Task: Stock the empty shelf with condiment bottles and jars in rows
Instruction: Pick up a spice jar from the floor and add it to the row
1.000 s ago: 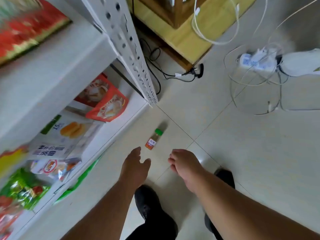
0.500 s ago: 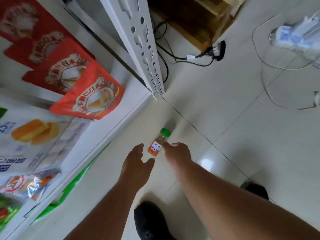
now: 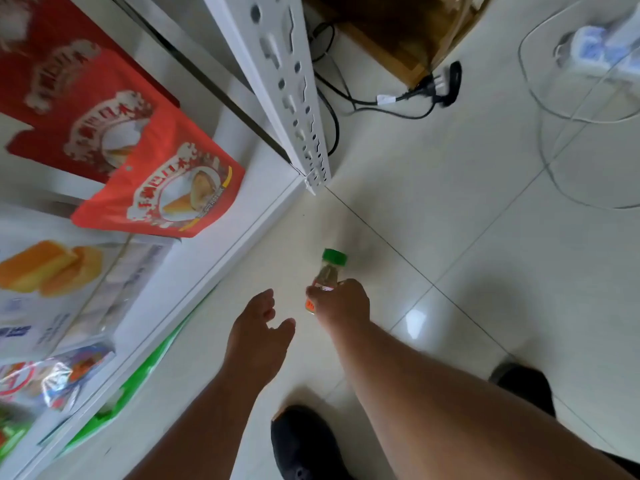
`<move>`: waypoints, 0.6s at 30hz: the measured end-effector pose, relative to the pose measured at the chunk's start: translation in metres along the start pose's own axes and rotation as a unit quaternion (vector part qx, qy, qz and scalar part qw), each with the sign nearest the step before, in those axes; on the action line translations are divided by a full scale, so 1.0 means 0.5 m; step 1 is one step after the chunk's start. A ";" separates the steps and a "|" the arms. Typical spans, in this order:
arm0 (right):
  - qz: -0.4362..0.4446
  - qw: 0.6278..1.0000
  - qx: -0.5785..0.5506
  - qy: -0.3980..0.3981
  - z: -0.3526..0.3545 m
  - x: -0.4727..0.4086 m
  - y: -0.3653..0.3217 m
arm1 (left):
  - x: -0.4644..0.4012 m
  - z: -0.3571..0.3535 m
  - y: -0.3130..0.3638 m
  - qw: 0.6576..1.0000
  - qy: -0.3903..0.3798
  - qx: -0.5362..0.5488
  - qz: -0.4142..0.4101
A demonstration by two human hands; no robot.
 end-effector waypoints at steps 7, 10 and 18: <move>0.073 0.997 0.003 -0.038 0.204 0.302 -0.033 | 0.275 0.132 0.138 0.999 -0.011 0.042 0.012; 0.111 0.992 0.007 -0.055 0.297 0.474 -0.072 | 0.418 0.214 0.211 0.997 -0.002 0.071 0.015; 0.241 0.964 0.076 -0.082 0.500 0.932 -0.199 | 0.815 0.441 0.347 0.993 0.014 0.118 -0.018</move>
Point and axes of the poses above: each hand's wrist, its own x-axis away from the middle knuckle, its own z-axis out of the back of the hand, y = z × x, the point moved 1 cm from there along -x, towards the middle knuckle, and after that the axes turned 3 degrees about -x, right-handed, at the moved point
